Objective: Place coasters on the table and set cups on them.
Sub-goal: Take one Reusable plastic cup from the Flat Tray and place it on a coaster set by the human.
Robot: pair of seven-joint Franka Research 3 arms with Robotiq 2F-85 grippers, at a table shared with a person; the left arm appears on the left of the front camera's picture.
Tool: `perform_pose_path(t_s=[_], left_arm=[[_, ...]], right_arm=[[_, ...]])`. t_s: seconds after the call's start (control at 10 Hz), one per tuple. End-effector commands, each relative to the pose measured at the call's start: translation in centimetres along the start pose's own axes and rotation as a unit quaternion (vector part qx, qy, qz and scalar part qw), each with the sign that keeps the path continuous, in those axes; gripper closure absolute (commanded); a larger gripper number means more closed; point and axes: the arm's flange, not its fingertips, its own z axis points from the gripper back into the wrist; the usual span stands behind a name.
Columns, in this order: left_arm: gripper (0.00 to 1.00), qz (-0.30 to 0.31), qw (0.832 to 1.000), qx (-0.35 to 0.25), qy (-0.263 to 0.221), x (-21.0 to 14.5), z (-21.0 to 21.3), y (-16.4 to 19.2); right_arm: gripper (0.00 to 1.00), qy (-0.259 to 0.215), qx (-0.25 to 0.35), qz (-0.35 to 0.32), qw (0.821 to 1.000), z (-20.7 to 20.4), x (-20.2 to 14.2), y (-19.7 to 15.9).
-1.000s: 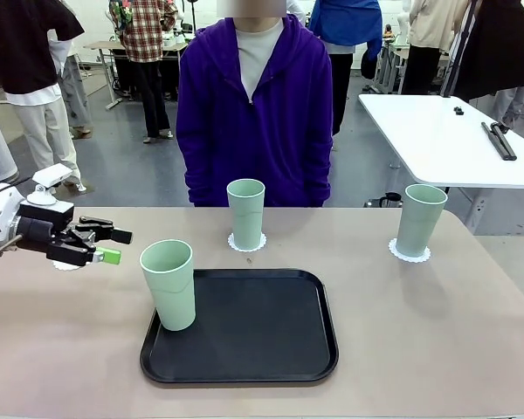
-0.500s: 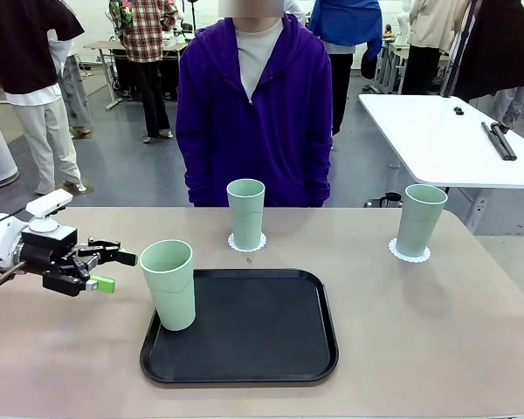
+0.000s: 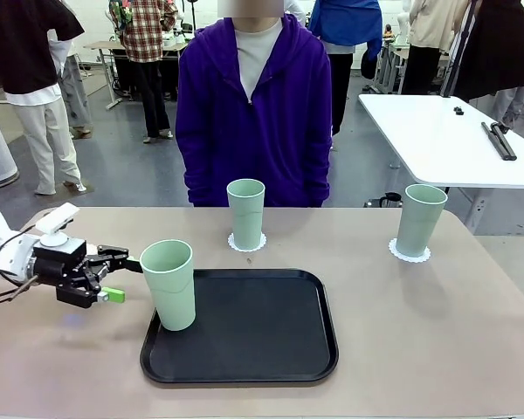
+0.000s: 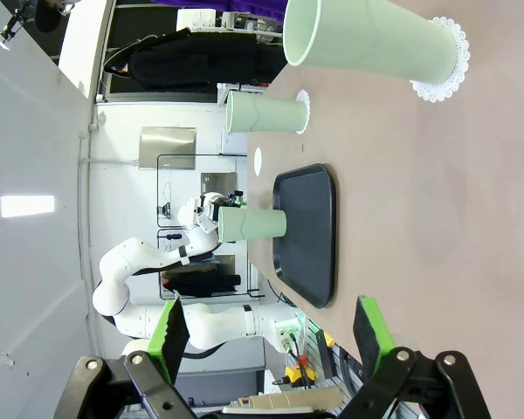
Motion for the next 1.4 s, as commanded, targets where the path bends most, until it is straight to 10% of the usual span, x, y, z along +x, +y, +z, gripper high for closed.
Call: perform_pose_path(t_s=[0.0,1.3], left_arm=[[0.0,0.028,0.999,0.015,0.018,-0.7,-1.4,1.2],[0.0,0.017,1.0,-0.011,0.02,-0.7,-4.7,2.2]], right_arm=[[0.0,0.0,0.004,0.004,1.0,0.0,-0.1,0.0],[0.0,0.0,0.004,0.004,1.0,0.0,-0.1,0.0]])
